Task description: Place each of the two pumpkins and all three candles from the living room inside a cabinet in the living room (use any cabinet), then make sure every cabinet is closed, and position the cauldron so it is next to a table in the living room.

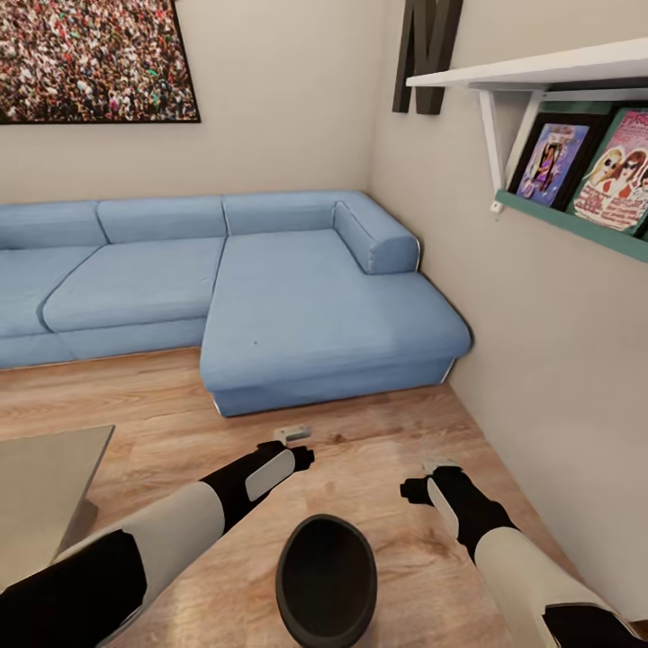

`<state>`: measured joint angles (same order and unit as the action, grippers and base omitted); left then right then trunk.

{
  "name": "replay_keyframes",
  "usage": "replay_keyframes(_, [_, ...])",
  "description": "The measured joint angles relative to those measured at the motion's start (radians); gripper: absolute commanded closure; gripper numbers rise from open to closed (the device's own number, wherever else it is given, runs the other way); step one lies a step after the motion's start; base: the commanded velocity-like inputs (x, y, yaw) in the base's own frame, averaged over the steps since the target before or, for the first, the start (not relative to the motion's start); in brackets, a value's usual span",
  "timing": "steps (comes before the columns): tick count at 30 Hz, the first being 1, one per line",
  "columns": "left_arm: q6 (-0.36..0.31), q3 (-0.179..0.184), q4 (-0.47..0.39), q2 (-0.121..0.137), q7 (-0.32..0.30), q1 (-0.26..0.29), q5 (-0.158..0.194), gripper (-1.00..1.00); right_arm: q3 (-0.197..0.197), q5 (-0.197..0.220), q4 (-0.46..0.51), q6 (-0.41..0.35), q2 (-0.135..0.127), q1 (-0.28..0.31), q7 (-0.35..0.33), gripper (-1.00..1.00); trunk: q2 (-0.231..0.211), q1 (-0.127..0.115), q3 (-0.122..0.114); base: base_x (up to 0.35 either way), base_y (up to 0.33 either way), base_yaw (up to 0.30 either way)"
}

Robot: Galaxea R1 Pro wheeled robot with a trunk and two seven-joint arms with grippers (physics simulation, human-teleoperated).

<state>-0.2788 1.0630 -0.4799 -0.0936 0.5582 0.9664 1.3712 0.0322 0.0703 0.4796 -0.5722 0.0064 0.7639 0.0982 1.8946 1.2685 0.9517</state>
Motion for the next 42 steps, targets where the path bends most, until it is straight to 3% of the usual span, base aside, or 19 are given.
replay_keyframes(15, [0.003,0.000,0.007,-0.009,0.005,-0.005,0.005,-1.00,0.002,0.001,-0.021,-0.003,0.001,0.000,-0.002,-1.00,0.000,0.000,0.000,-0.002,-0.009,0.288])
replay_keyframes(19, [-0.002,0.001,0.059,-0.013,0.002,-0.013,0.004,-1.00,0.002,0.000,-0.066,-0.053,0.000,0.000,-0.034,-1.00,0.000,0.000,0.000,0.000,0.000,0.288])
replay_keyframes(25, [0.000,0.001,0.143,-0.058,-0.004,-0.046,0.015,-1.00,0.001,-0.001,-0.077,-0.064,-0.001,0.000,-0.092,-1.00,0.000,0.000,0.000,0.000,0.000,0.245])
replay_keyframes(31, [0.005,0.002,0.115,-0.065,-0.004,-0.118,0.020,-1.00,0.000,-0.003,-0.118,-0.057,-0.006,-0.001,-0.097,-1.00,0.000,0.000,0.000,0.000,0.000,0.030])
replay_keyframes(42, [0.000,0.002,0.069,-0.067,-0.006,-0.132,0.023,-1.00,0.001,-0.013,-0.121,-0.054,-0.002,-0.001,-0.096,-1.00,-0.077,-0.042,-0.034,0.000,0.000,0.000])
